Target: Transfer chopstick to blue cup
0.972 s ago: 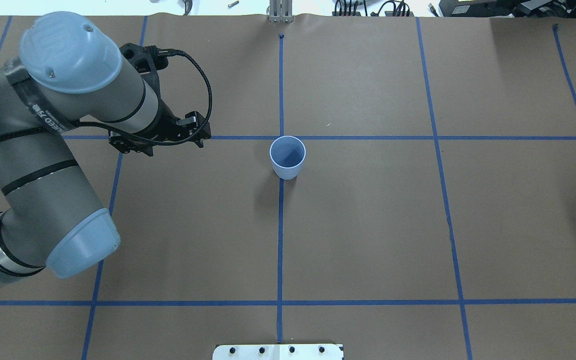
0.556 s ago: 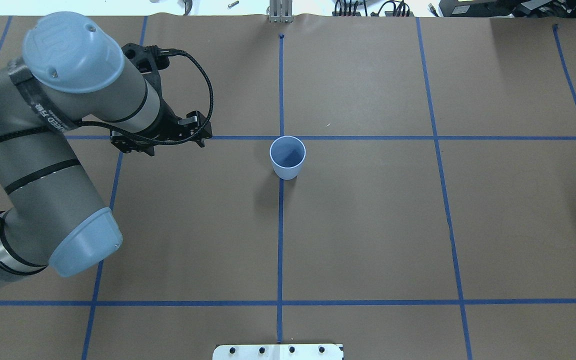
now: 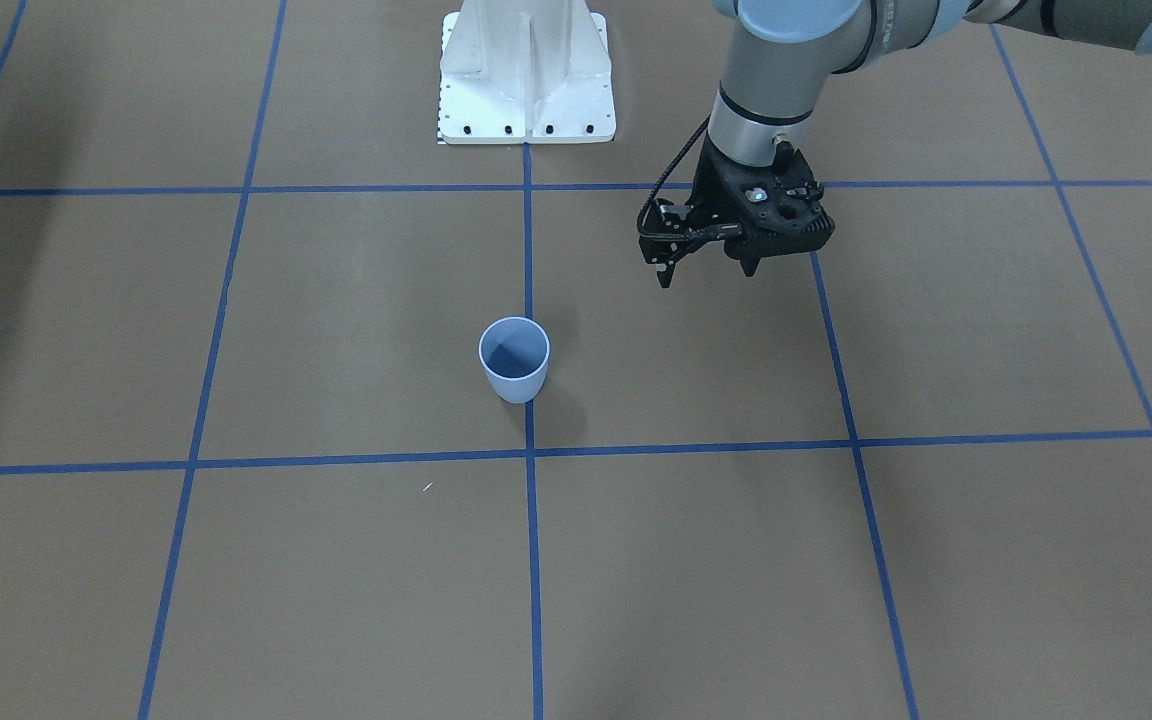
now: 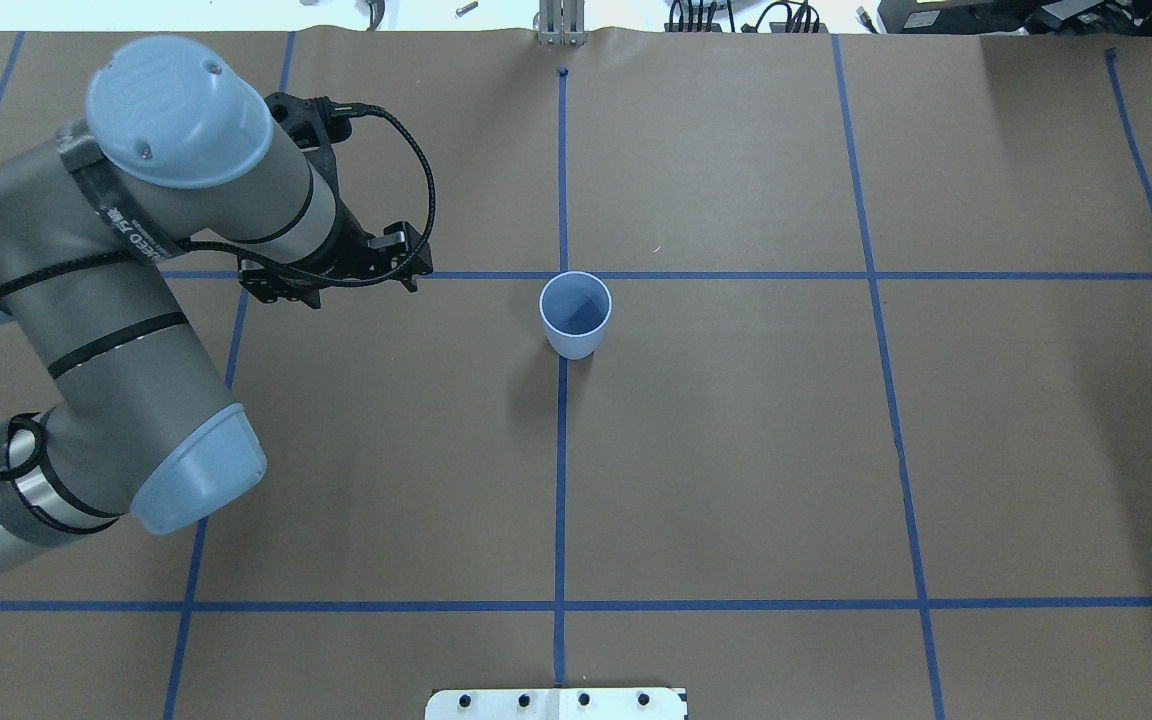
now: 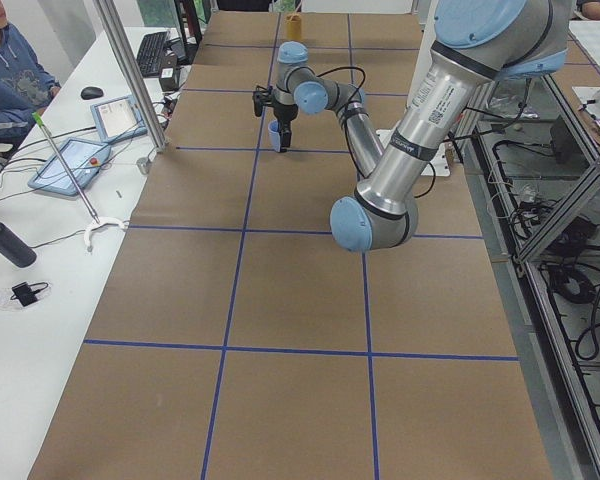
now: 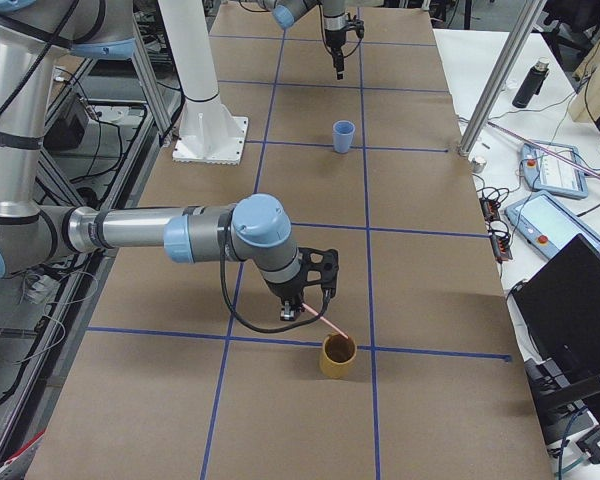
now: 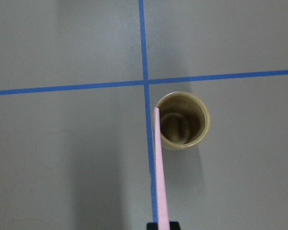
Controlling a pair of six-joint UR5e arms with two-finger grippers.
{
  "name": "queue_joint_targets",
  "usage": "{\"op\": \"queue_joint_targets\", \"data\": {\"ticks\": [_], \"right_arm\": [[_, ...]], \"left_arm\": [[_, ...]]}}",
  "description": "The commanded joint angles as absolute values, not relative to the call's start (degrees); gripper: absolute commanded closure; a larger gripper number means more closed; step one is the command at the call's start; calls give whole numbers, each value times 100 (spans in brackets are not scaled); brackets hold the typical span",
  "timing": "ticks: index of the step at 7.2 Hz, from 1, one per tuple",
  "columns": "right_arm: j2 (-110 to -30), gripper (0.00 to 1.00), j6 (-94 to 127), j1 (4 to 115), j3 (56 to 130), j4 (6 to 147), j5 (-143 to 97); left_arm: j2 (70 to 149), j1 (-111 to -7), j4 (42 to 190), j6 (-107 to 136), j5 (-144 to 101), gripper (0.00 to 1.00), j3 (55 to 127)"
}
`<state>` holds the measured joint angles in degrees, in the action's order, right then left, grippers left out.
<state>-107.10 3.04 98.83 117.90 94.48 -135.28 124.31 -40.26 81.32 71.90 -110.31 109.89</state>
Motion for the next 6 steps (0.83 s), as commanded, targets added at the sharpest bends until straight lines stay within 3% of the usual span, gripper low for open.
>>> {"op": "queue_joint_targets", "data": {"ticks": [1, 4, 6], "right_arm": [[-10270, 100, 43, 10090, 13030, 11541, -13526], [-8961, 100, 1914, 8857, 13148, 11971, -14026], [-7531, 100, 4128, 7452, 13105, 11953, -13993]], "left_arm": [[12419, -4069, 8183, 7120, -11056, 2, 10986], [12158, -4638, 8130, 6744, -11686, 2, 11484], [11596, -5348, 8121, 5922, -12118, 2, 11785]]}}
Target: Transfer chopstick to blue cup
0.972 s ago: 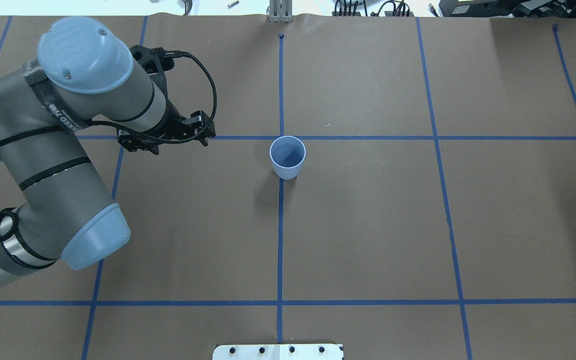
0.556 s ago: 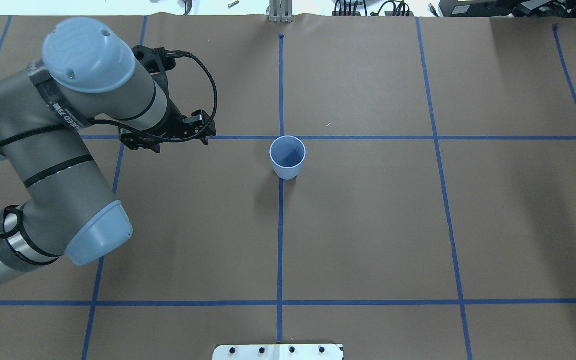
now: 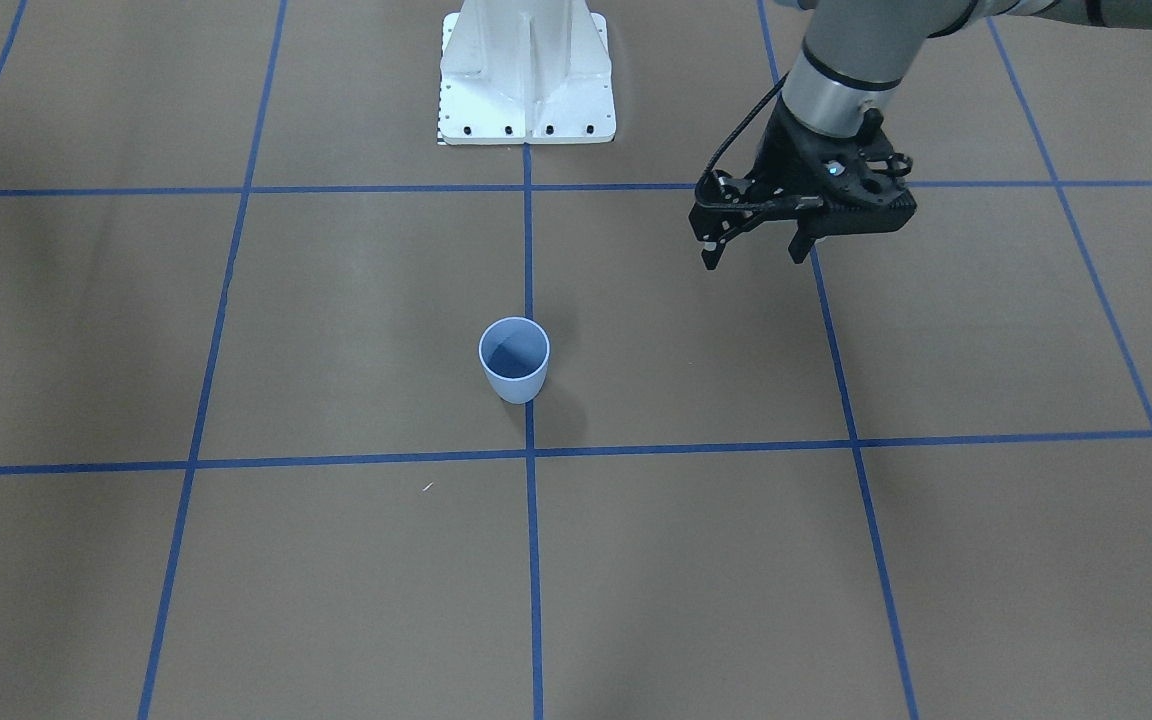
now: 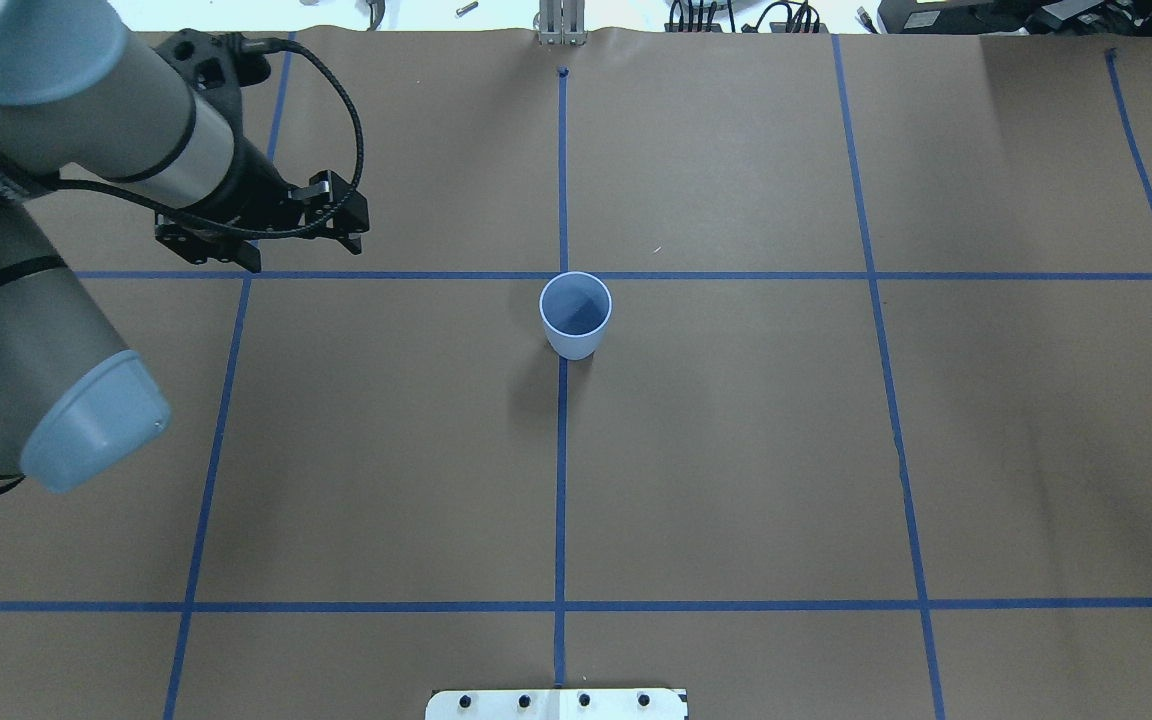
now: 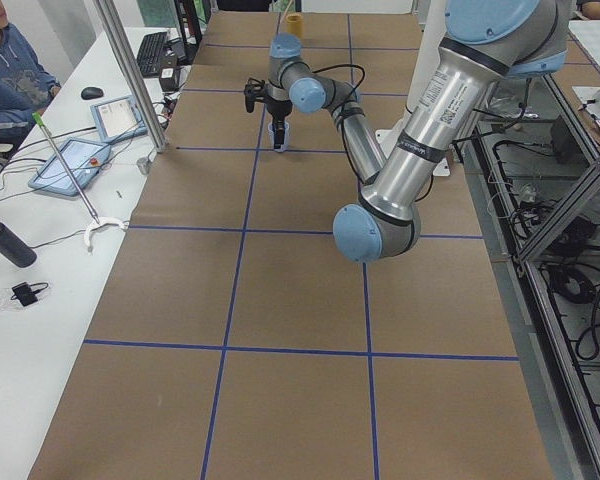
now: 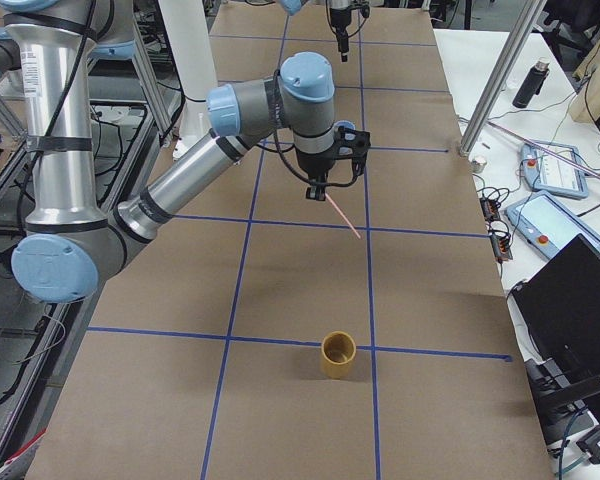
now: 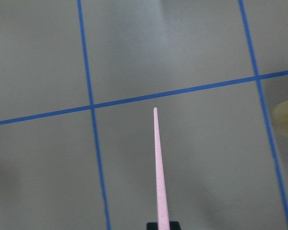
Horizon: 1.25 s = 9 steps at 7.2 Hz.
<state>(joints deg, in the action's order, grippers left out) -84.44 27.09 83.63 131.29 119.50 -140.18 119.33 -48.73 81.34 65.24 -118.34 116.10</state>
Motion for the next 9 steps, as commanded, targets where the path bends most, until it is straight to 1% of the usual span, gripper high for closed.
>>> {"op": "queue_joint_targets", "data": {"ticks": [1, 3, 4, 6, 7, 9], "right_arm": [[-6836, 100, 5236, 6757, 13026, 11944, -13809], [-5569, 100, 7181, 5639, 12755, 11936, -13326], [-4963, 100, 7711, 5207, 12379, 11831, -13272], [-3811, 100, 8915, 4861, 10810, 10660, -13298], [-3719, 100, 9121, 4791, 10393, 10270, -13385], [-3788, 100, 9106, 4790, 10275, 10248, -13780]], "left_arm": [[11175, -5683, 8130, 5306, -12407, 2, 11873], [10541, -6317, 8147, 4040, -12708, 2, 11892], [10329, -6502, 8156, 3634, -12726, 2, 11883], [10126, -6565, 8200, 3551, -12727, 2, 11918], [10073, -6565, 8209, 3551, -12727, 2, 11961], [10046, -6557, 8235, 3586, -12727, 2, 11979]]}}
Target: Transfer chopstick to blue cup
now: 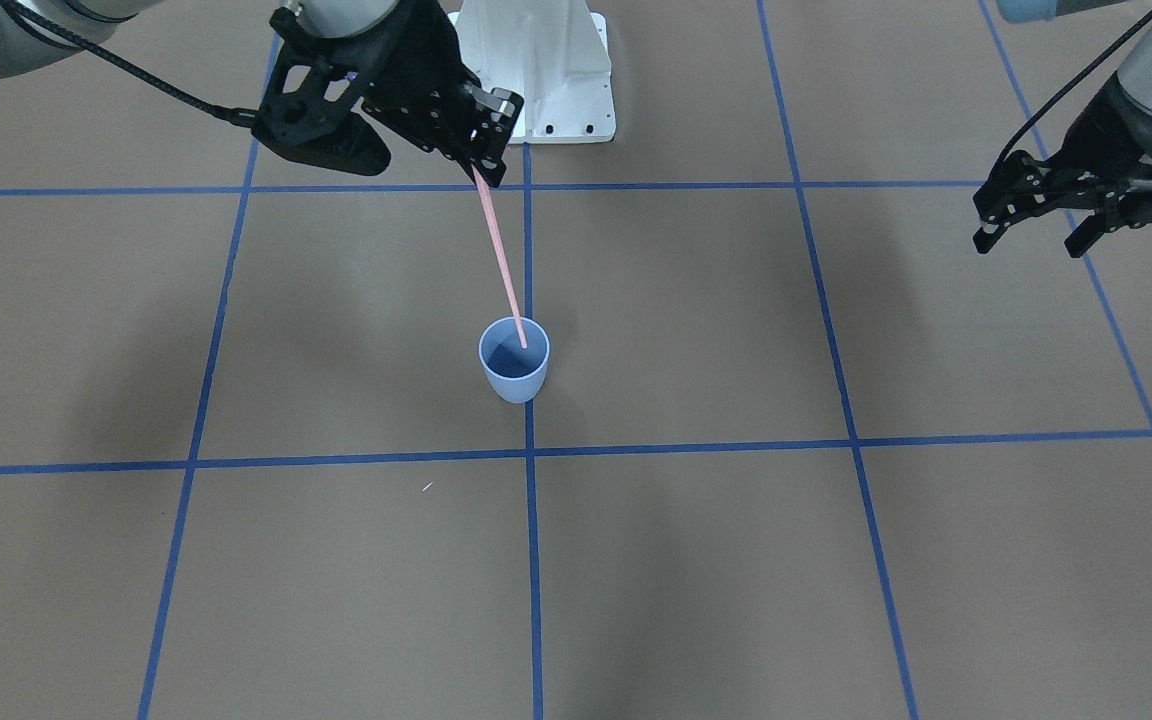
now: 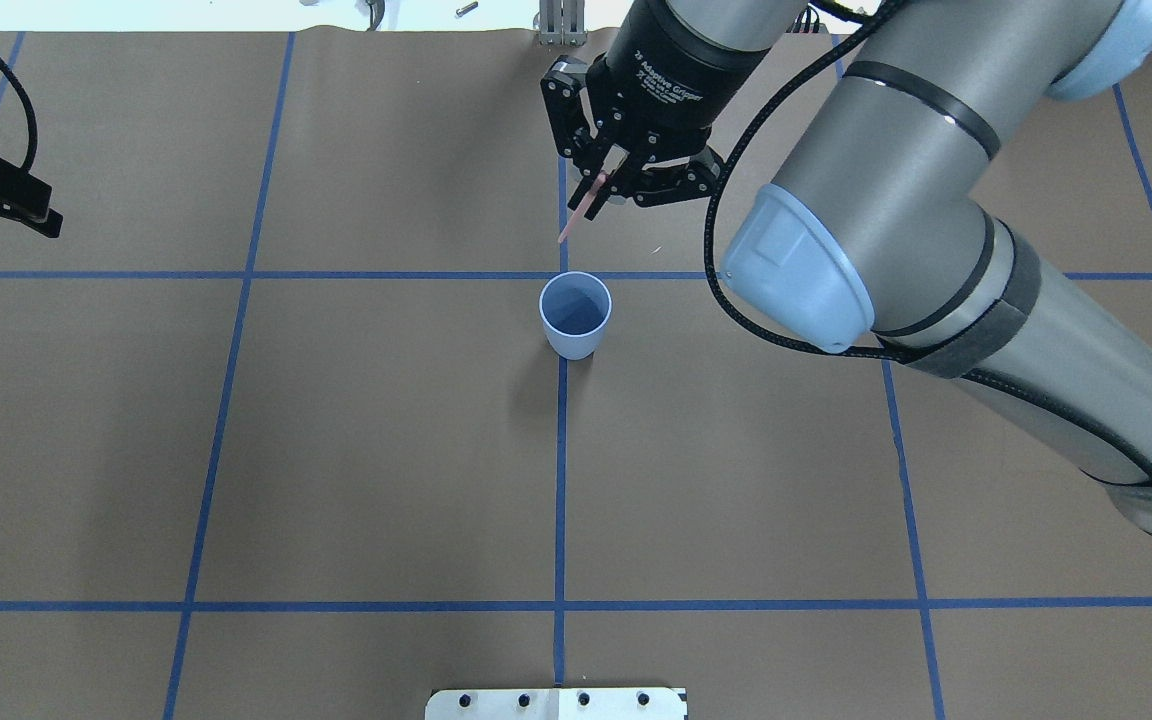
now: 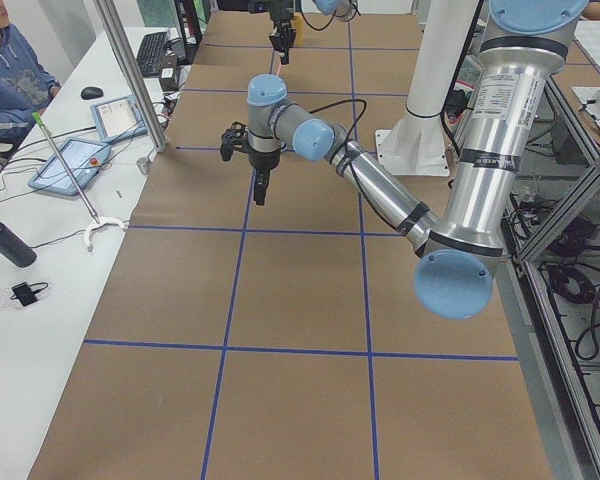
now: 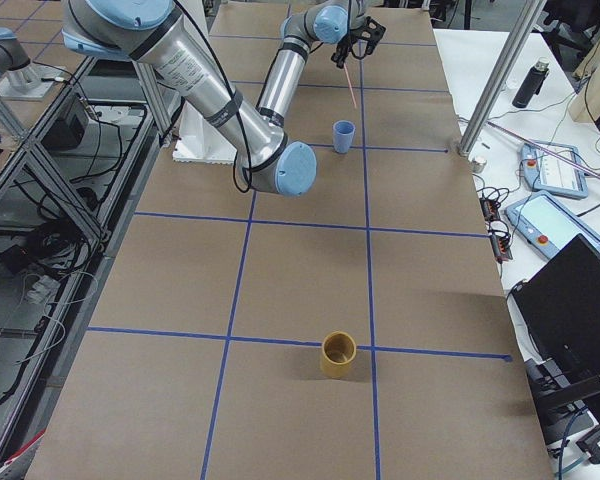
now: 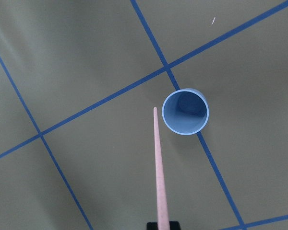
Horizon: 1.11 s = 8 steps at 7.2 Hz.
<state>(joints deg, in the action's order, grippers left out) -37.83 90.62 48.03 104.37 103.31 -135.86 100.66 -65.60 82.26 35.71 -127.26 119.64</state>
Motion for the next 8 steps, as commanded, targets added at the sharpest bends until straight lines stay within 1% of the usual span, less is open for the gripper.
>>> {"op": "queue_joint_targets", "data": {"ticks": [1, 2, 5, 7, 8], "right_arm": [[-3910, 100, 9062, 4790, 10205, 10257, -13920], [-4059, 100, 9027, 4790, 10195, 10239, -13922], [-4113, 100, 8938, 4712, 9932, 10135, -14106], [-4227, 100, 8965, 4641, 9512, 9434, -14089], [-4254, 71, 8921, 4615, 9423, 9396, -14080]], "left_arm": [[10055, -6557, 8235, 3612, -12735, 2, 11979], [10046, -6565, 8235, 3621, -12796, 1, 12040], [10046, -6557, 8235, 3630, -12876, 1, 12024], [10046, -6557, 8235, 3630, -12876, 2, 12041], [10046, -6557, 8235, 3630, -12876, 1, 12006]]}}
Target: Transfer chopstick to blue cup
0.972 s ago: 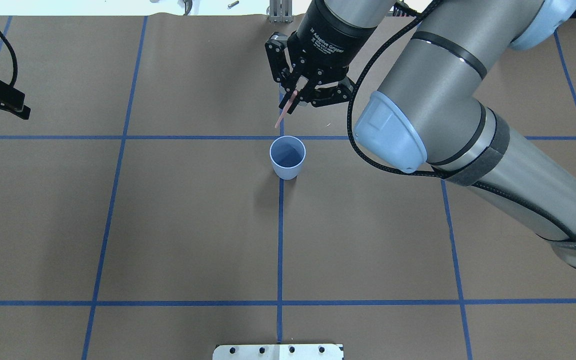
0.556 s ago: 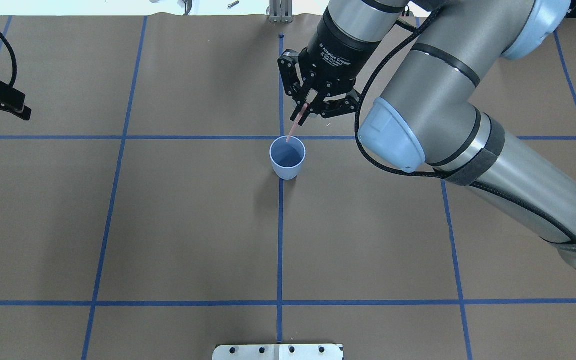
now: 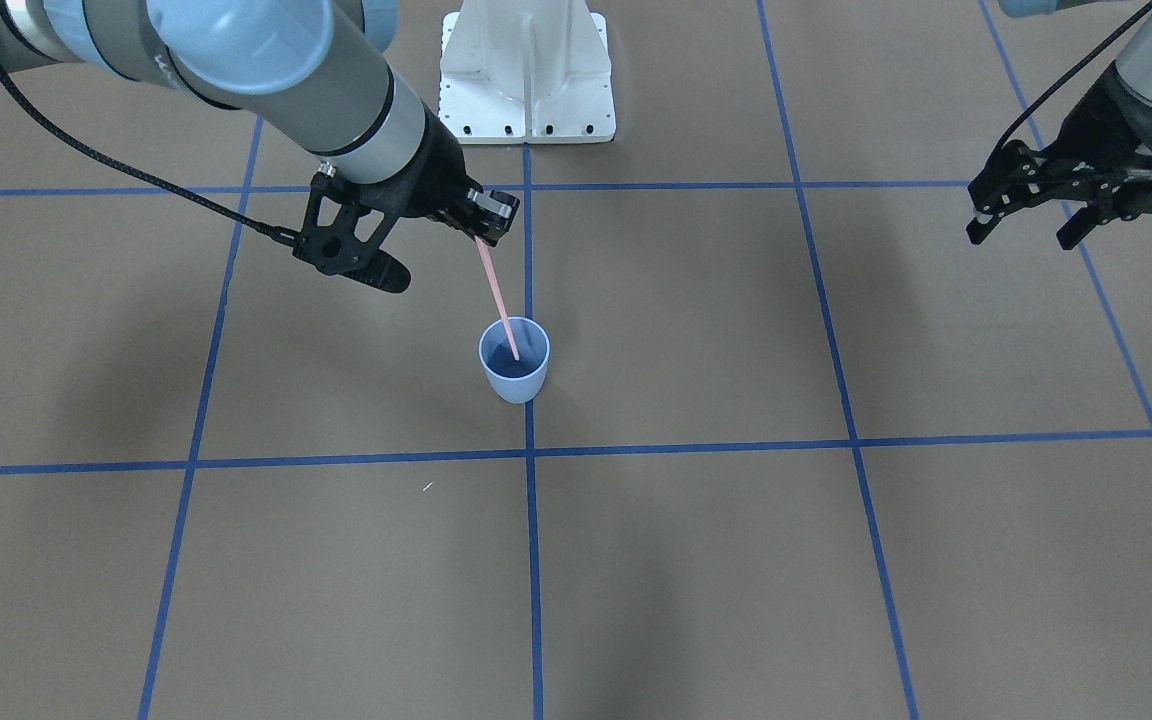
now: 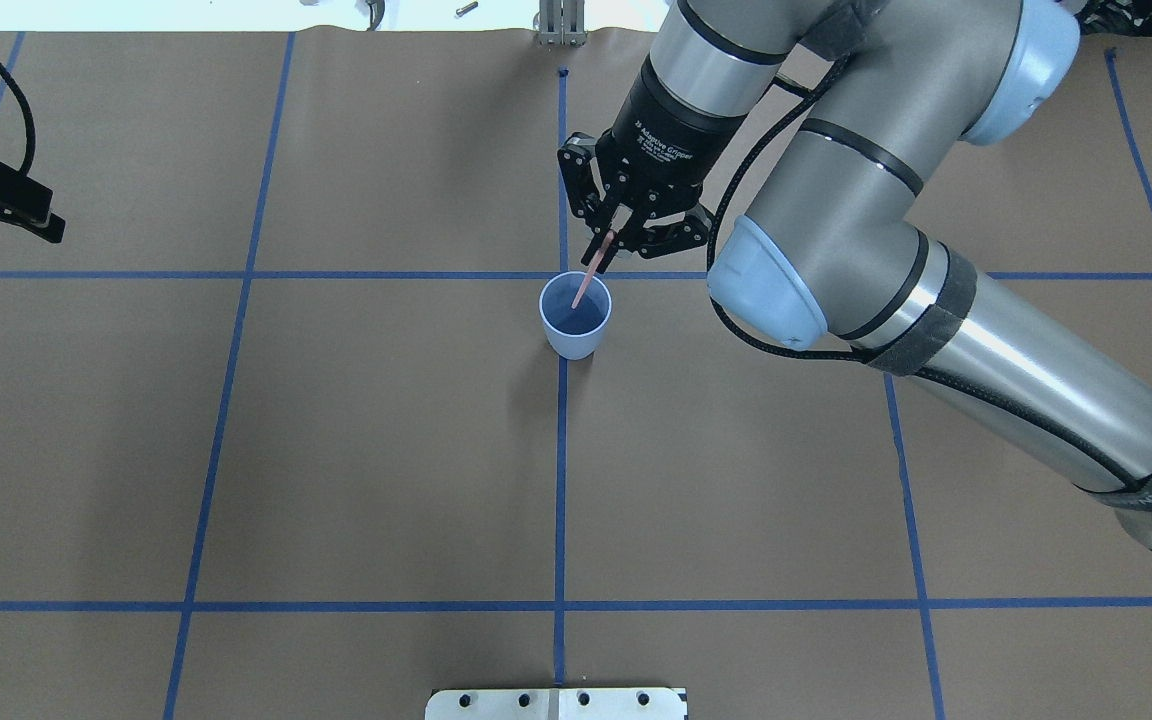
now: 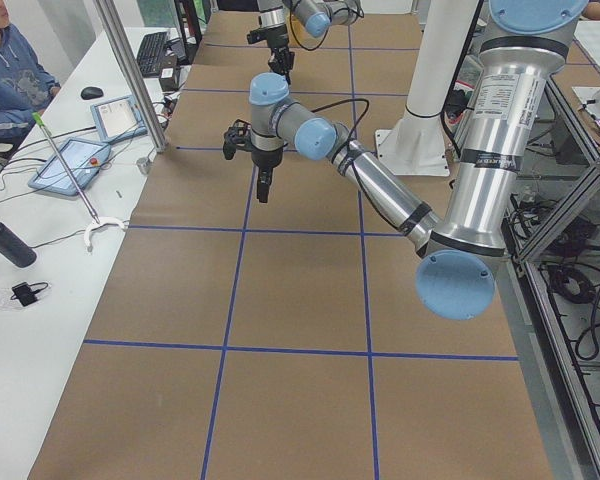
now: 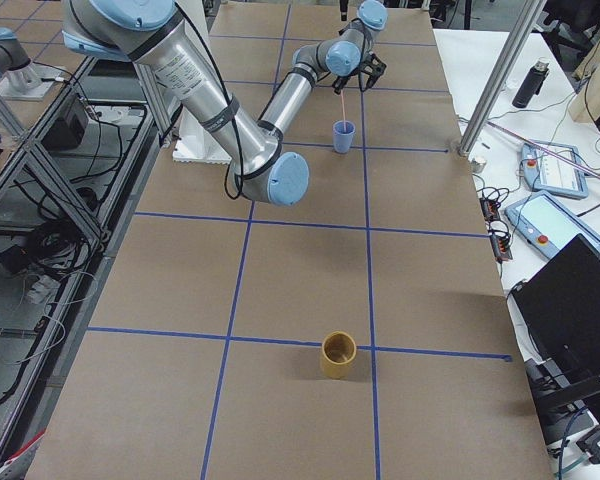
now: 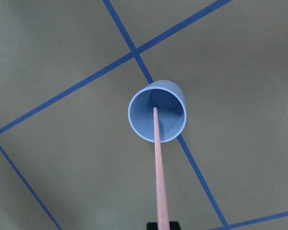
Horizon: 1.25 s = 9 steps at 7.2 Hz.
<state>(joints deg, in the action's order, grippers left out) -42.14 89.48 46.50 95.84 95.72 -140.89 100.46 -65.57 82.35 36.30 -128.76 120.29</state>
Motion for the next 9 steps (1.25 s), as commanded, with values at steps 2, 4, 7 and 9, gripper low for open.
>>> {"op": "queue_joint_targets", "data": {"ticks": [2, 4, 7, 9], "right_arm": [[-4253, 0, 8877, 4640, 9492, 9404, -14089], [-4917, 0, 8450, 5077, 9998, 9413, -14168], [-6639, 0, 6949, 6394, 10958, 9422, -14431], [-7414, 0, 5702, 7037, 10986, 9413, -14266]], "left_arm": [[10046, -6557, 8235, 3630, -12876, 2, 11988], [10046, -6548, 8235, 3630, -12876, 1, 11953], [10081, -6530, 8235, 3621, -12876, 2, 11944], [10046, -6556, 8235, 3569, -12867, 2, 11962]]}}
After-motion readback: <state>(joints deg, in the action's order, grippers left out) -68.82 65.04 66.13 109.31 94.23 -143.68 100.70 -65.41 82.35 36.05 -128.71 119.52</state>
